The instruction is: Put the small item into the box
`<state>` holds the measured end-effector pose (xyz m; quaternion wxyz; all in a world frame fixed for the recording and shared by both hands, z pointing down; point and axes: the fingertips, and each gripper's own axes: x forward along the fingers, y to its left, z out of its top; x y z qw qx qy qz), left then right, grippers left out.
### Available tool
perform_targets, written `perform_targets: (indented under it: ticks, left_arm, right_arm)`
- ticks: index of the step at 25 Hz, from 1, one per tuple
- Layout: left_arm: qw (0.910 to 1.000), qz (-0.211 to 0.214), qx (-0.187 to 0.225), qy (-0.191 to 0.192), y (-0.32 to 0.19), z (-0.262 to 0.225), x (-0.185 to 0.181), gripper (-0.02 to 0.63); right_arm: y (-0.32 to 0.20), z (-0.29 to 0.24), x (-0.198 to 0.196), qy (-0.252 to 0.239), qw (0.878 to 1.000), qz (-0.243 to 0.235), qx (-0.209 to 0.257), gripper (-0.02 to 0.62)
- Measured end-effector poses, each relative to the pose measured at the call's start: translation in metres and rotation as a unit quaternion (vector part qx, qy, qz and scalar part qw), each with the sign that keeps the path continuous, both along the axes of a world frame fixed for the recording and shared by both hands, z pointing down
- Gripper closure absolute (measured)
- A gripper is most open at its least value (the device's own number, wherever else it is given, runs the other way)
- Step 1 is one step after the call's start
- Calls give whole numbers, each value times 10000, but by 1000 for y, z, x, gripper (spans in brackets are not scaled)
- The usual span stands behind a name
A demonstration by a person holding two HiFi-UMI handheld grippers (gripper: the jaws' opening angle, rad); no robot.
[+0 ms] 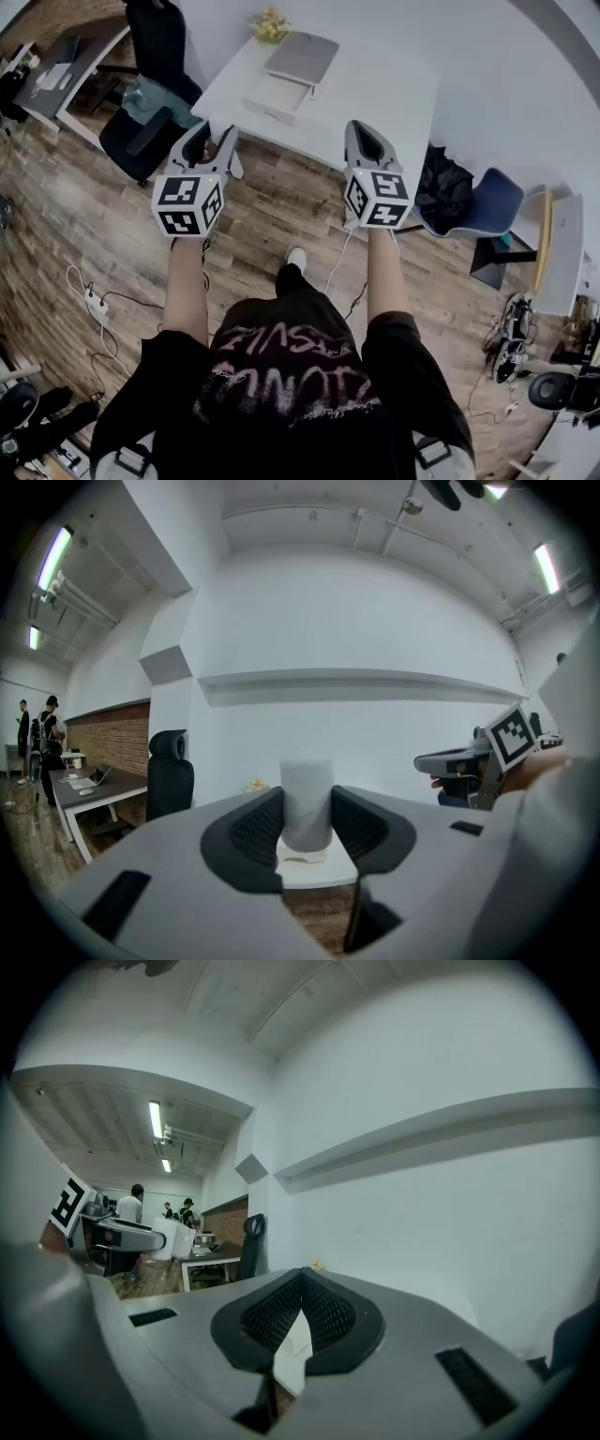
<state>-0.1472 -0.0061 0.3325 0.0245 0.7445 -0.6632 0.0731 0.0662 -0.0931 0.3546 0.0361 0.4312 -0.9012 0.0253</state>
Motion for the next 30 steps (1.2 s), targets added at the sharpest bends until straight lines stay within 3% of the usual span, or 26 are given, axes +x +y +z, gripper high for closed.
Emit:
perform_targets:
  ticks: [17, 30]
  left_arm:
    - [9996, -168, -230, -44, -142, 15, -14, 445]
    - [9996, -148, -224, 3, -180, 12, -27, 445]
  right_arm:
    - [-148, 22, -17, -49, 9995, -154, -261, 586]
    - [-181, 18, -43, 35, 9989, -365, -276, 585]
